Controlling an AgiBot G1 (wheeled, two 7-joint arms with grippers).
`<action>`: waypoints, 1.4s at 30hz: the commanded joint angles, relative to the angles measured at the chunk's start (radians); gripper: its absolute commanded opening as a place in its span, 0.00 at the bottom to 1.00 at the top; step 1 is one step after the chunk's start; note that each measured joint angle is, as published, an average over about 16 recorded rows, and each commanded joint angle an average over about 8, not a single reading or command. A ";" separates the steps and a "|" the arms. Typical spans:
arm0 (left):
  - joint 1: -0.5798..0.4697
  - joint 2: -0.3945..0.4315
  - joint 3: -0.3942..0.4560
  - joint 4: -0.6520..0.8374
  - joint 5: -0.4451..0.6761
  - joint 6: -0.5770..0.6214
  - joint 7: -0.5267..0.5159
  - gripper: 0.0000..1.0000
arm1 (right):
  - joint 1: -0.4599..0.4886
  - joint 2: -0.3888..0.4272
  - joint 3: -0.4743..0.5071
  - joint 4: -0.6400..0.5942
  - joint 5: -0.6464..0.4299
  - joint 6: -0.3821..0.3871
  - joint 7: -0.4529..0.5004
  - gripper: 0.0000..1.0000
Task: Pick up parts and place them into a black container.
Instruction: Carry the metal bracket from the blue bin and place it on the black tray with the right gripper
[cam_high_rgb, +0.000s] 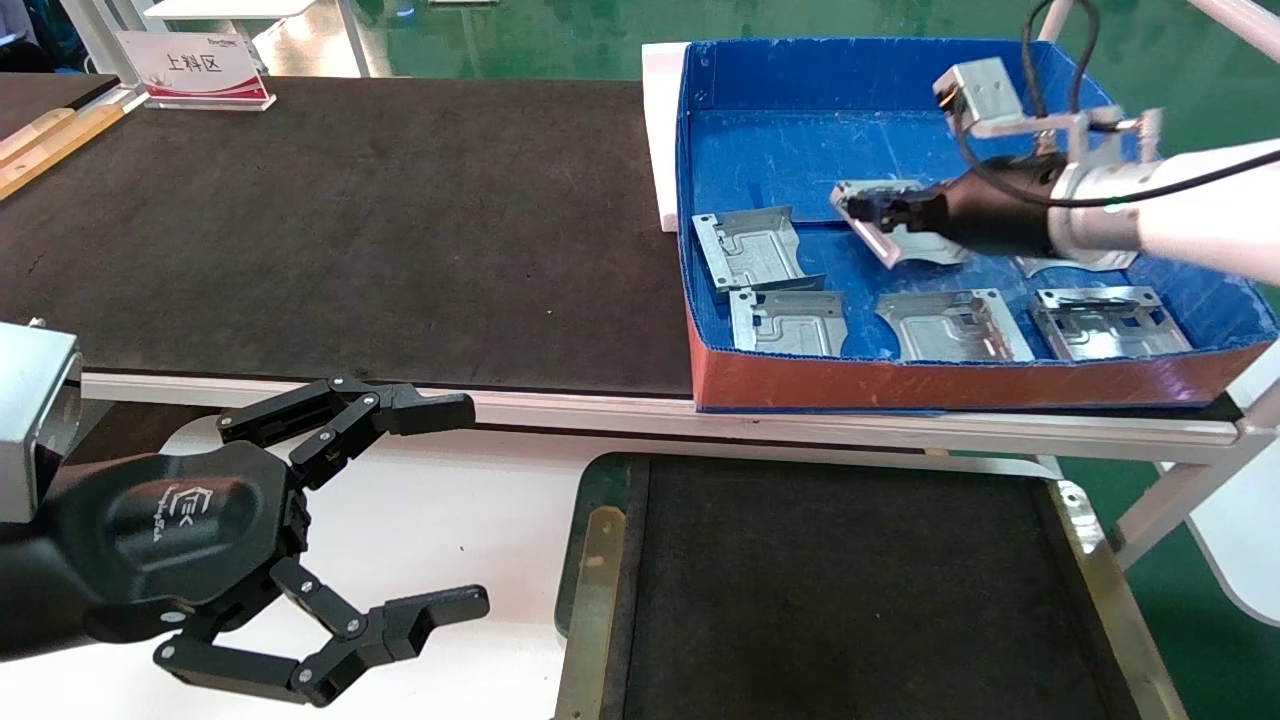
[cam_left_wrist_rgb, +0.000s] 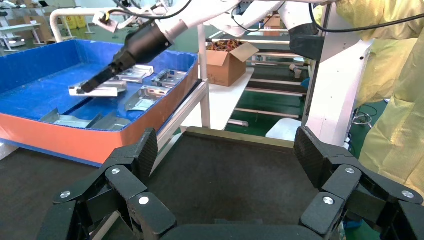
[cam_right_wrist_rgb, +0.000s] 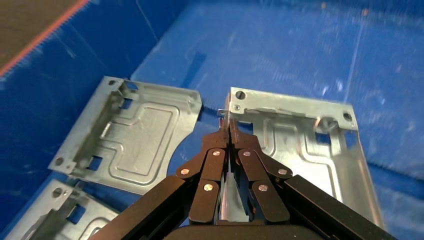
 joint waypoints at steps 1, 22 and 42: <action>0.000 0.000 0.000 0.000 0.000 0.000 0.000 1.00 | 0.009 0.016 0.000 0.014 0.000 -0.019 -0.019 0.00; 0.000 0.000 0.000 0.000 0.000 0.000 0.000 1.00 | 0.008 0.258 0.061 0.436 0.131 -0.490 -0.104 0.00; 0.000 0.000 0.000 0.000 0.000 0.000 0.000 1.00 | -0.427 0.578 0.162 1.336 0.442 -0.554 0.180 0.00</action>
